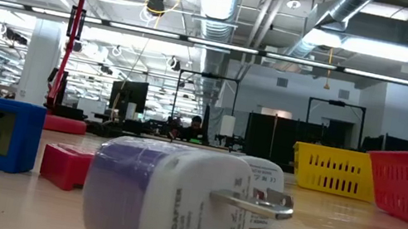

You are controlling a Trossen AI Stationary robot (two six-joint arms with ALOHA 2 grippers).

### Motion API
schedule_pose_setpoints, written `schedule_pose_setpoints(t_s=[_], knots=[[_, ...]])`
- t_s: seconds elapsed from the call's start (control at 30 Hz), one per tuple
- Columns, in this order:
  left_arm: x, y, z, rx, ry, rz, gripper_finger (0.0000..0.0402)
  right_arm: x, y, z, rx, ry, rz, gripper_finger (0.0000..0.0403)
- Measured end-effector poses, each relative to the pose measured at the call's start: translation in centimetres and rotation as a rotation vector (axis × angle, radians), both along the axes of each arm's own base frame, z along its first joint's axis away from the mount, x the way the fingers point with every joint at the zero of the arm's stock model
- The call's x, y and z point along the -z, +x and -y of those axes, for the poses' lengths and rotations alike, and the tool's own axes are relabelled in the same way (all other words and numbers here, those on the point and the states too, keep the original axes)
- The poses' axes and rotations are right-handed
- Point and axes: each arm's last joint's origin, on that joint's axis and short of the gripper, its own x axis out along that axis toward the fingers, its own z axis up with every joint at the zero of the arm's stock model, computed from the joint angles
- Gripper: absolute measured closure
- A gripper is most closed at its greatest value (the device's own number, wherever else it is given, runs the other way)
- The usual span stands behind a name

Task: Pick & Place Office items
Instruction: Put the black digital timer into the red bin

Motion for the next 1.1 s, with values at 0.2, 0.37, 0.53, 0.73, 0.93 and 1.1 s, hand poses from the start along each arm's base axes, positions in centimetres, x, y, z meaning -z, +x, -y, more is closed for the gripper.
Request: schedule_pose_setpoints(t_s=[0.2, 0.37, 0.53, 0.73, 0.93, 1.1], knots=[[0.0, 0.0, 0.0, 0.000, 0.000, 0.000, 0.0147, -0.1, 0.1, -0.2, -0.011, 0.034, 0.005, 0.0192], [0.0, 0.0, 0.0, 0.000, 0.000, 0.000, 0.0147, -0.4, 0.4, -0.4, -0.012, 0.062, 0.039, 0.0189], [0.0, 0.0, 0.0, 0.000, 0.000, 0.000, 0.0147, -0.5, 0.6, -0.6, -0.014, 0.083, 0.065, 0.0189], [0.0, 0.0, 0.0, 0.000, 0.000, 0.000, 0.0147, -0.6, 0.7, -0.6, -0.012, 0.090, 0.075, 0.0189], [0.0, 0.0, 0.0, 0.000, 0.000, 0.000, 0.0147, -0.6, 1.2, -0.7, -0.004, 0.110, 0.102, 0.0189], [0.0, 0.0, 0.0, 0.000, 0.000, 0.000, 0.0147, -0.7, 1.2, -0.8, -0.002, 0.115, 0.110, 0.0189]])
